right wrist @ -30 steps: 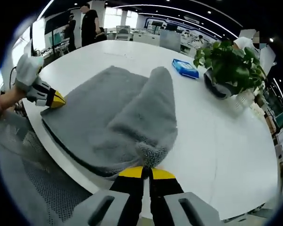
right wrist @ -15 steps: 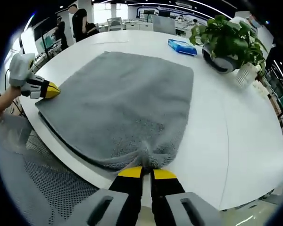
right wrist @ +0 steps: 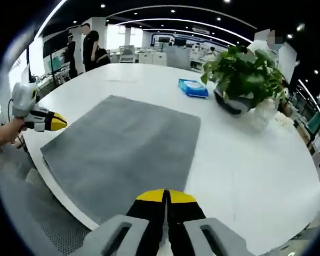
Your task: Open the folded towel by lifting each exposed corner and separating the folded layers until the towel lies flat within the target outline without major curled edges
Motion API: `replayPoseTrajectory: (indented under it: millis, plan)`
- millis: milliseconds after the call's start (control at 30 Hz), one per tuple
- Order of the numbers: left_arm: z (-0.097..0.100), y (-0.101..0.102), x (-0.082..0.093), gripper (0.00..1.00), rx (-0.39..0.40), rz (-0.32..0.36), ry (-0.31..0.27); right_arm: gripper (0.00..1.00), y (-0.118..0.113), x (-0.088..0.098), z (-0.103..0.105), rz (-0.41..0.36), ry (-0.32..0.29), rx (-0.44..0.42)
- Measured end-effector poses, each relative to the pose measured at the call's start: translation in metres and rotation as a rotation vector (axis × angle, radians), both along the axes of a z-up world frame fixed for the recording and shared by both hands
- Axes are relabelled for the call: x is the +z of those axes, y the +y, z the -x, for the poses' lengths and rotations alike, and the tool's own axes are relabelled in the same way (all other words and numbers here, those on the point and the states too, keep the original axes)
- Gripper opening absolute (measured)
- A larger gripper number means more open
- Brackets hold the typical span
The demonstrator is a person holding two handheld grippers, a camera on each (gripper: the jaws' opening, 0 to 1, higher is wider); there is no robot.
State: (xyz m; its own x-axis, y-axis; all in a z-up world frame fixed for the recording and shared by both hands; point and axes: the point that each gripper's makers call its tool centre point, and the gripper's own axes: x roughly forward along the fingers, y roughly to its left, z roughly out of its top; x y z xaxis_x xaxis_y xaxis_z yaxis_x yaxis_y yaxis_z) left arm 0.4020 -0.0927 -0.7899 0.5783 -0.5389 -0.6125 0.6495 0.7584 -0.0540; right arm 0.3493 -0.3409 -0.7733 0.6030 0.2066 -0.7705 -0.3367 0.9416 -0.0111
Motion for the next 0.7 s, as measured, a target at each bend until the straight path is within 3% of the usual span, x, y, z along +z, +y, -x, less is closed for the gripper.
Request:
replayPoseTrajectory:
  millis: [67, 167, 233, 267, 333, 400, 533, 600, 700]
  plan:
    - [0.002, -0.003, -0.013, 0.03, -0.027, -0.061, 0.005, 0.0, 0.007, -0.019, -0.01, 0.03, 0.033, 0.044]
    - [0.007, -0.004, -0.024, 0.03, -0.058, -0.106, -0.003, 0.0, 0.027, -0.032, -0.02, 0.053, 0.034, 0.116]
    - [0.003, -0.006, -0.021, 0.03, -0.098, -0.1, -0.077, 0.0, 0.036, -0.042, -0.02, 0.062, 0.062, 0.15]
    - [0.004, -0.004, -0.022, 0.03, -0.09, -0.095, -0.053, 0.0, 0.038, -0.049, -0.018, 0.088, 0.091, 0.178]
    - [0.005, 0.002, -0.022, 0.02, -0.078, -0.094, -0.031, 0.0, 0.038, -0.045, -0.026, 0.149, 0.047, 0.25]
    - [0.004, 0.009, -0.022, 0.01, -0.068, -0.104, -0.017, 0.0, 0.042, -0.046, -0.026, 0.11, 0.07, 0.205]
    - [0.007, 0.022, -0.022, 0.01, -0.055, -0.136, 0.01, 0.0, 0.055, -0.046, -0.029, 0.129, 0.095, 0.261]
    - [0.01, 0.032, -0.023, 0.01, -0.05, -0.188, 0.029, 0.0, 0.065, -0.047, -0.032, 0.189, 0.091, 0.314]
    - [0.011, 0.042, -0.024, 0.01, -0.036, -0.213, 0.052, 0.0, 0.077, -0.047, -0.034, 0.24, 0.071, 0.345]
